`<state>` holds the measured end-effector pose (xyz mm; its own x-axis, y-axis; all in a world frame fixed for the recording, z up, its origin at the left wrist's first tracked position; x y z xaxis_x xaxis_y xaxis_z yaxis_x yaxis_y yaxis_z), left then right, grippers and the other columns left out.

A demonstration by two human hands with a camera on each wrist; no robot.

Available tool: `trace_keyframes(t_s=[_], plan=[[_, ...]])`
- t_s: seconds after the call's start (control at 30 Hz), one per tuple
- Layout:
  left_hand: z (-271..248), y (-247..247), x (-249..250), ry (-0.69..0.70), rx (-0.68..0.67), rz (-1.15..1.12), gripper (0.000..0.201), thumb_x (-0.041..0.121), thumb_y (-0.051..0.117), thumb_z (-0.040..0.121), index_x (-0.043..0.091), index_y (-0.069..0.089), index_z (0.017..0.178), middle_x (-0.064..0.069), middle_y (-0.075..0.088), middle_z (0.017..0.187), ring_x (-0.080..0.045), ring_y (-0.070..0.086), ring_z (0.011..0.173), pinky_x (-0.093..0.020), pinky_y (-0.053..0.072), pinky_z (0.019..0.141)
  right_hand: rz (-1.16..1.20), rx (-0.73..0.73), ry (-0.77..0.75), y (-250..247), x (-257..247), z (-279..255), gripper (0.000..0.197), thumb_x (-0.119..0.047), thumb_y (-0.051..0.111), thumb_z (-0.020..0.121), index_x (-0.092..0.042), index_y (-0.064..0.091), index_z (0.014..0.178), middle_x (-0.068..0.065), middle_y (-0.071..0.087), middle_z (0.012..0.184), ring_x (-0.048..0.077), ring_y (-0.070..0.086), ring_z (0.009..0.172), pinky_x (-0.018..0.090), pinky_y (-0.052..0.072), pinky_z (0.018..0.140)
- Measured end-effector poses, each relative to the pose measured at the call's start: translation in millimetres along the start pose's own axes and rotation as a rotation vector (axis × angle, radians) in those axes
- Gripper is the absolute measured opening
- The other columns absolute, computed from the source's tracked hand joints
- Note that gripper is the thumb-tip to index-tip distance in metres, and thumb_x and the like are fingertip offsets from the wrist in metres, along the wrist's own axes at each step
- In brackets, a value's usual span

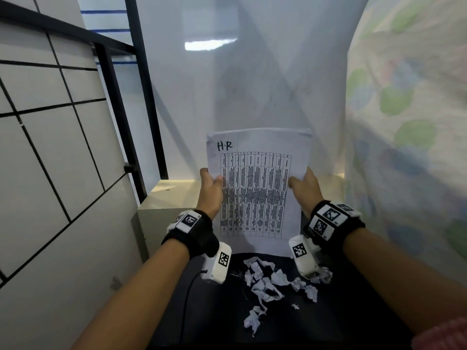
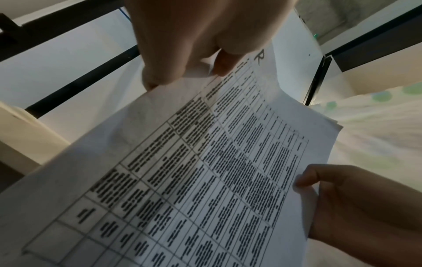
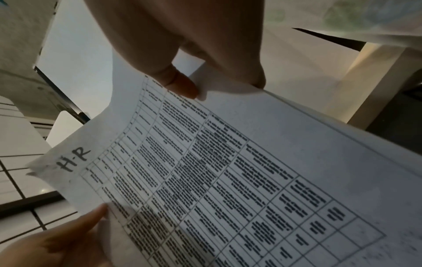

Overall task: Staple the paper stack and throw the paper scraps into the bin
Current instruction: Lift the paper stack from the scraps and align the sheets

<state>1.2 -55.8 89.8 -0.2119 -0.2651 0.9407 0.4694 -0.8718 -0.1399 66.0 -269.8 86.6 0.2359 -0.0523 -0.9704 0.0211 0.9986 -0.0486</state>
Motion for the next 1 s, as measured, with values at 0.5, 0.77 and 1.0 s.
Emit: trace_keyframes(t_s=[0.5, 0.77, 1.0], plan=[[-9.0, 0.6, -17.2, -0.09, -0.061, -0.086, 0.025, 0.016, 0.032, 0.101, 0.007, 0.035, 0.124, 0.001, 0.05, 0.105, -0.017, 0.047, 0.102, -0.027, 0.039, 0.083, -0.053, 0.029, 0.12, -0.8, 34.1, -1.8, 0.011, 0.001, 0.049, 0.085, -0.006, 0.056, 0.089, 0.005, 0.057, 0.077, 0.019, 0.052, 0.07, 0.025, 0.043, 0.062], [25.3, -15.1, 57.8, 0.15, 0.068, -0.147, 0.013, 0.022, 0.034, 0.1, 0.019, 0.038, 0.089, 0.005, 0.043, 0.083, -0.015, 0.045, 0.082, -0.028, 0.041, 0.073, -0.061, 0.012, 0.101, -2.1, 38.1, 2.1, 0.009, 0.0, 0.05, 0.085, -0.005, 0.057, 0.088, 0.008, 0.056, 0.077, 0.02, 0.051, 0.067, 0.026, 0.042, 0.056], [30.2, -23.7, 60.1, 0.249, 0.127, -0.129, 0.024, 0.019, 0.039, 0.099, 0.025, 0.037, 0.076, 0.005, 0.041, 0.076, -0.01, 0.042, 0.071, -0.027, 0.039, 0.071, -0.086, -0.018, 0.068, -1.6, 33.7, -0.6, 0.012, 0.0, 0.05, 0.087, -0.01, 0.057, 0.084, 0.002, 0.056, 0.072, 0.014, 0.052, 0.064, 0.016, 0.043, 0.048]])
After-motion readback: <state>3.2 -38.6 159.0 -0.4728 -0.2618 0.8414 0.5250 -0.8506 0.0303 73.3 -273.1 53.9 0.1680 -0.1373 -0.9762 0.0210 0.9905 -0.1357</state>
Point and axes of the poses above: each hand's wrist, its own z-axis towards the middle knuckle, its own y-axis out of the palm, x = y × z, the point moved 6 cm from there along z, towards the middle knuckle
